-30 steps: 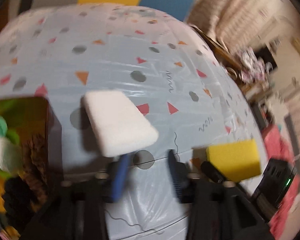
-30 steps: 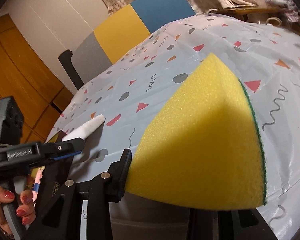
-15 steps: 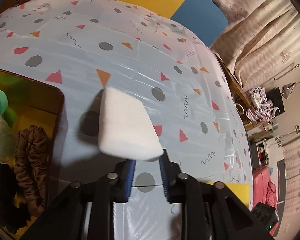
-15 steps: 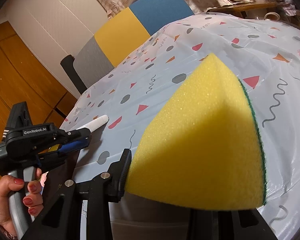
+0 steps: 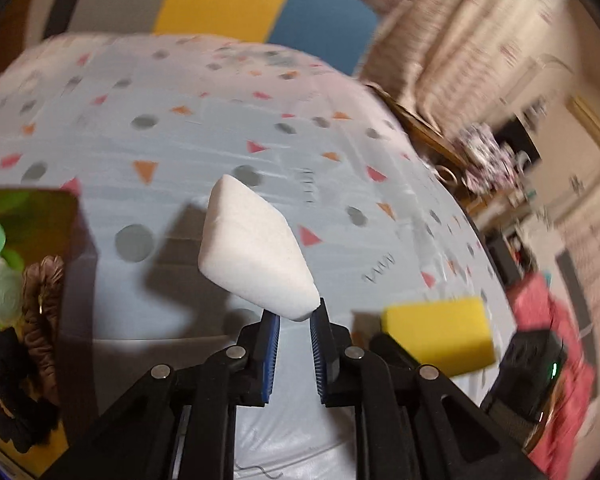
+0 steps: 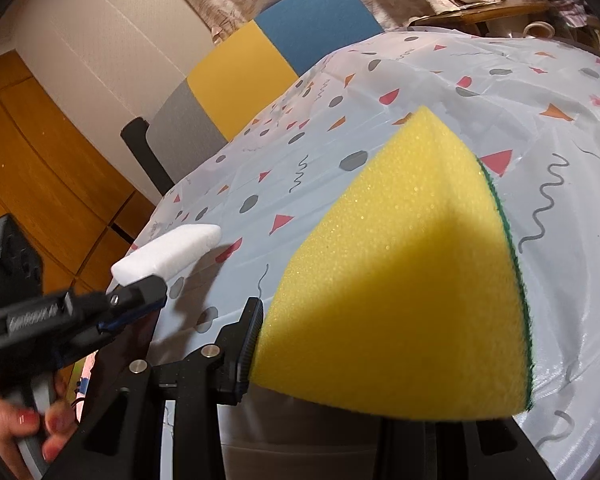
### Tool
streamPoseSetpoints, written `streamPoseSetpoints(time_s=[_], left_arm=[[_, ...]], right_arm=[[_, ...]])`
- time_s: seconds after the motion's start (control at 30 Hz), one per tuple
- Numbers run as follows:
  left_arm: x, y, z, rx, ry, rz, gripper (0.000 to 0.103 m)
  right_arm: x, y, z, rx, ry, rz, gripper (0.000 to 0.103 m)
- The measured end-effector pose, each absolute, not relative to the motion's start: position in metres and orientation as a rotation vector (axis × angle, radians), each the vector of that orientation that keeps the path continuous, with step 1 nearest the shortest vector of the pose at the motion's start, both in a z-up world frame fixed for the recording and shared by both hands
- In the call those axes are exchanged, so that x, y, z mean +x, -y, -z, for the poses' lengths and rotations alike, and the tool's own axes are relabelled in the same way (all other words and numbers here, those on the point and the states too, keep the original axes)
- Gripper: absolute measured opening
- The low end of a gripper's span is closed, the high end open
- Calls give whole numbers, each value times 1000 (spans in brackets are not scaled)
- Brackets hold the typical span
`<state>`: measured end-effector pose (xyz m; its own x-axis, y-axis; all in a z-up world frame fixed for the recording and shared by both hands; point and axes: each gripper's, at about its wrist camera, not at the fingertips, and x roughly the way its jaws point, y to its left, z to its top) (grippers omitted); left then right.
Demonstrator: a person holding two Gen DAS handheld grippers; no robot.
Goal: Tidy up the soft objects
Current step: 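Place the white sponge in the gold tray with the left gripper while the right holds the scrub sponge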
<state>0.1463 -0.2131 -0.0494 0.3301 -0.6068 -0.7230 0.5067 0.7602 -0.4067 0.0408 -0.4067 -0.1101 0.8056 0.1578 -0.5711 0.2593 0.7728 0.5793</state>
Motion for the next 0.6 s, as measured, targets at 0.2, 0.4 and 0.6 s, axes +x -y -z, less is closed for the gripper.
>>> streamPoseSetpoints(time_s=[0.2, 0.4, 0.6], left_arm=[[129, 205, 30, -122, -952, 785, 14], [107, 162, 7, -171, -923, 779, 14], [95, 97, -3, -261, -926, 705, 14]], right_arm=[[39, 409, 111, 713, -635, 62, 38], [39, 409, 111, 717, -632, 60, 38], [39, 409, 111, 716, -633, 61, 38]])
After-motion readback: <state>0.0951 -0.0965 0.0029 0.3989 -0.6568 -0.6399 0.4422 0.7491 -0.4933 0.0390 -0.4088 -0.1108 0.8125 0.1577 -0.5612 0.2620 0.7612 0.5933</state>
